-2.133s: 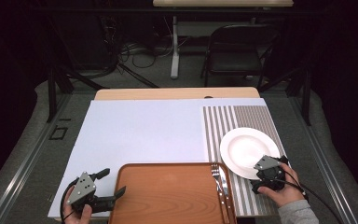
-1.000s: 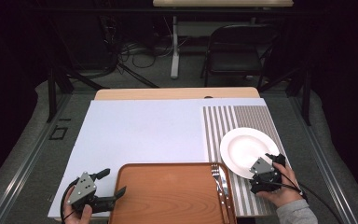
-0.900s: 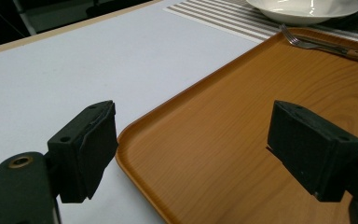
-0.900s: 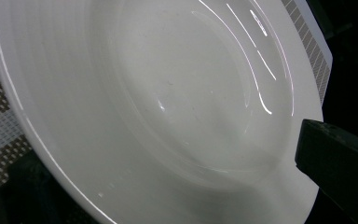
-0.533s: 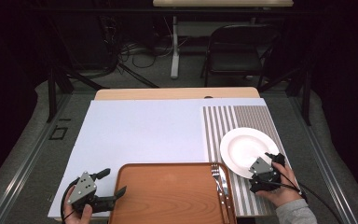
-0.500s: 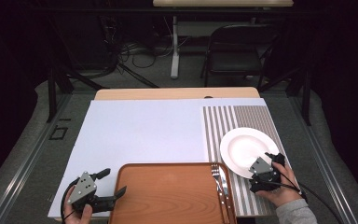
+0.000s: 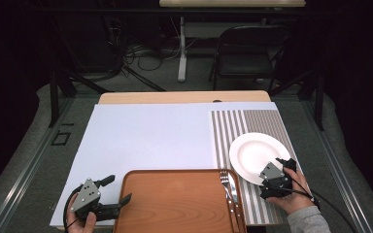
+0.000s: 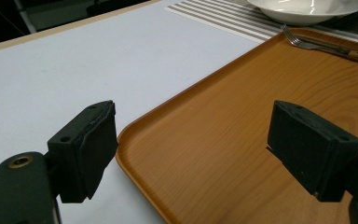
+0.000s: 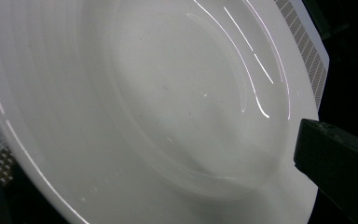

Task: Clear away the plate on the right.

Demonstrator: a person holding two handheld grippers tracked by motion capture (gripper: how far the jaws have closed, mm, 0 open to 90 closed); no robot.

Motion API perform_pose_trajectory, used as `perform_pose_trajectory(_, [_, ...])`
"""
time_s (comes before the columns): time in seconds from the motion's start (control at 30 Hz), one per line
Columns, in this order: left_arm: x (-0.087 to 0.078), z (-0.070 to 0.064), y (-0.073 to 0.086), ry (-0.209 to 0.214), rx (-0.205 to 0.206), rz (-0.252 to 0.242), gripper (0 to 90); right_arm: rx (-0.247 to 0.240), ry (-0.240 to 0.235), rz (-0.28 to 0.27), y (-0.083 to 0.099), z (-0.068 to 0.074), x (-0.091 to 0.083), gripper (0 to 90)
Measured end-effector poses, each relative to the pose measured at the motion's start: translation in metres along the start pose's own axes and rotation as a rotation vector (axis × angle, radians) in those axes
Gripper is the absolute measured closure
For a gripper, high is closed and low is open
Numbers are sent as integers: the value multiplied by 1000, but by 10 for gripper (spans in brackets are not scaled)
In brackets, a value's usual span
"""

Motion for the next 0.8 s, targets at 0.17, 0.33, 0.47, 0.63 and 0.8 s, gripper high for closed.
perform_pose_trajectory(0.17, [0, 0, 0, 0, 0, 1, 159, 17, -1, 8, 0, -1, 1, 17])
perform_pose_trajectory(0.33, [0, 0, 0, 0, 0, -2, 159, 15, 0, 6, -1, -2, 2, 25])
perform_pose_trajectory(0.47, [0, 0, 0, 0, 3, 1, 160, 11, 1, -8, 0, -3, 4, 25])
perform_pose_trajectory(0.63, [-1, 0, 0, 1, 2, -1, 160, 11, -1, 9, -1, -3, 3, 31])
perform_pose_trajectory(0.8, [-1, 0, 0, -1, 3, -1, 160, 6, -1, -12, -5, -4, 2, 57])
Point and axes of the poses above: each handheld gripper's, and its own axes: x roughly forward along the jaws, y roughly out of its underside, z roughly to its left, the point moved 1 cm from there along x, roughly forward along the jaws, and after that the axes turned 8 degrees about -z, right-handed, at the moved point
